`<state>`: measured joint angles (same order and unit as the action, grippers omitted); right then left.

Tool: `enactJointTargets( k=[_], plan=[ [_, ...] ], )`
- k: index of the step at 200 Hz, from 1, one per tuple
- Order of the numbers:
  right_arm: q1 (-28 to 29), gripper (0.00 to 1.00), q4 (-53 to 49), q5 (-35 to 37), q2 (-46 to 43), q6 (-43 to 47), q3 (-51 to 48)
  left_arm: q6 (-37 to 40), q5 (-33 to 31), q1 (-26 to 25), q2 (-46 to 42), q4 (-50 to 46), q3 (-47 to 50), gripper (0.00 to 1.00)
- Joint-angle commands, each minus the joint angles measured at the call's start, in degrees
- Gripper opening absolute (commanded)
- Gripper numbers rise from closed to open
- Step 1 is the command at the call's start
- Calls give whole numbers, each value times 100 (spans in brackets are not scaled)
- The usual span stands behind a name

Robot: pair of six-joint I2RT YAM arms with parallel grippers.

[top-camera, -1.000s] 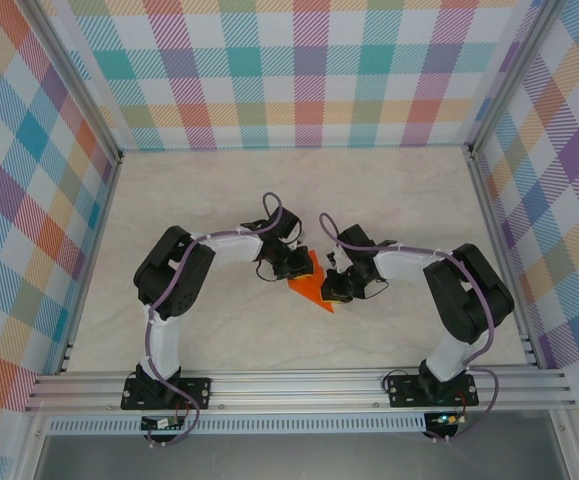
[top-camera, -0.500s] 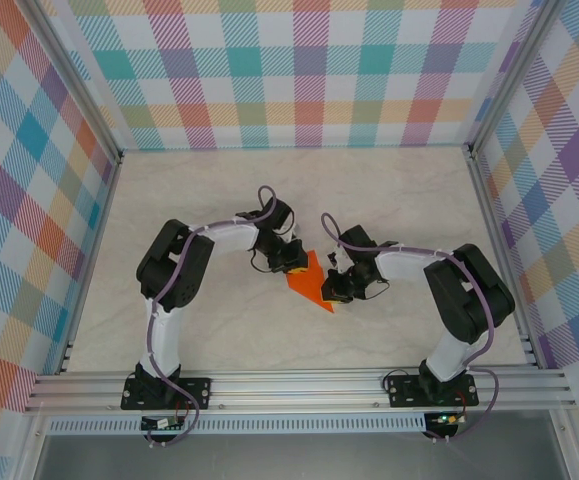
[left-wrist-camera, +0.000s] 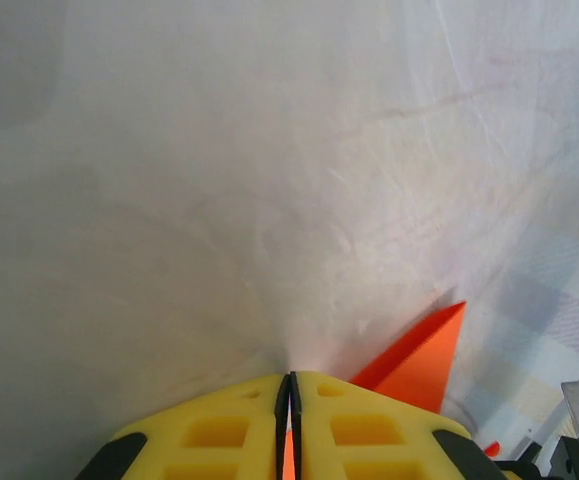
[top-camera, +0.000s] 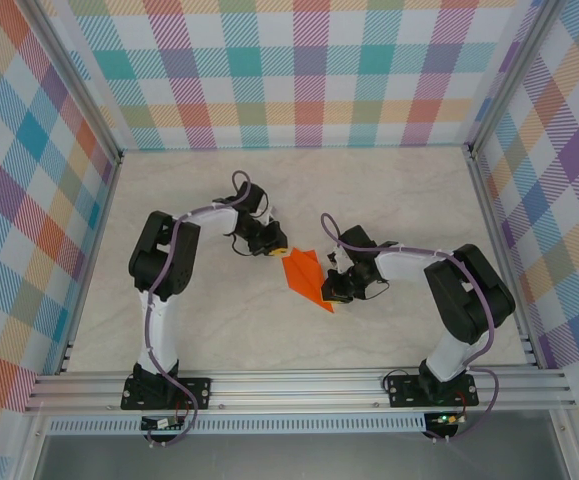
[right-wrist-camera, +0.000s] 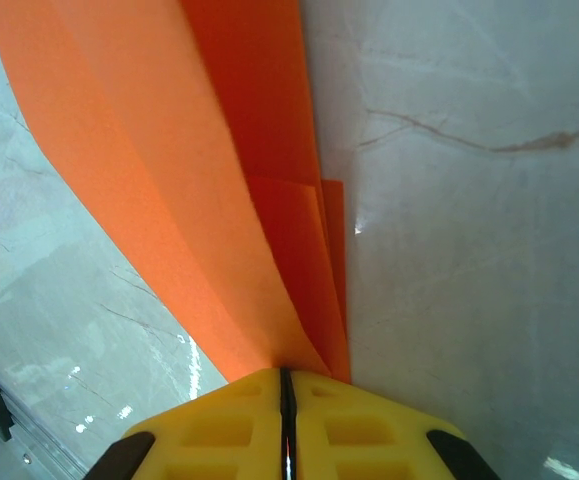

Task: Fold a paper plane with a square sheet of paper (fold left side to right side)
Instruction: Fourth fold the wing at the center of the table.

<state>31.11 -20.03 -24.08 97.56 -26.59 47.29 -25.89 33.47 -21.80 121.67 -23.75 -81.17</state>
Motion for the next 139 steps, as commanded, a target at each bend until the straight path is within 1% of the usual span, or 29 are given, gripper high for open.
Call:
enactJointTargets(
  k=[1,20,34,52,65,82,101,116,139],
  plan=[
    [-9,8,-833,851,222,22,-361,185,-635,259,-541,-5,46,13],
    [-7,7,-828,875,215,15,-352,131,-561,192,-1120,65,435,14],
    [-9,7,-816,895,223,10,-343,57,-471,18,-1557,190,818,14],
    [-9,7,-852,935,253,14,-310,-136,-351,-424,-1951,447,1325,14],
    [-9,7,-866,957,272,22,-307,-354,-284,-808,-2076,697,1639,14],
    [-9,7,-852,949,258,14,-315,-697,-191,-1276,-2059,1260,1961,14],
    [-9,7,-859,949,250,21,-317,-977,-81,-1669,-1852,1680,2026,13],
    [-11,7,-857,949,246,14,-311,-1064,-82,-1845,-1657,1833,1963,13],
    [-9,7,-855,949,236,-2,-325,-1124,-82,-1912,-1401,1854,1839,12]
  ],
)
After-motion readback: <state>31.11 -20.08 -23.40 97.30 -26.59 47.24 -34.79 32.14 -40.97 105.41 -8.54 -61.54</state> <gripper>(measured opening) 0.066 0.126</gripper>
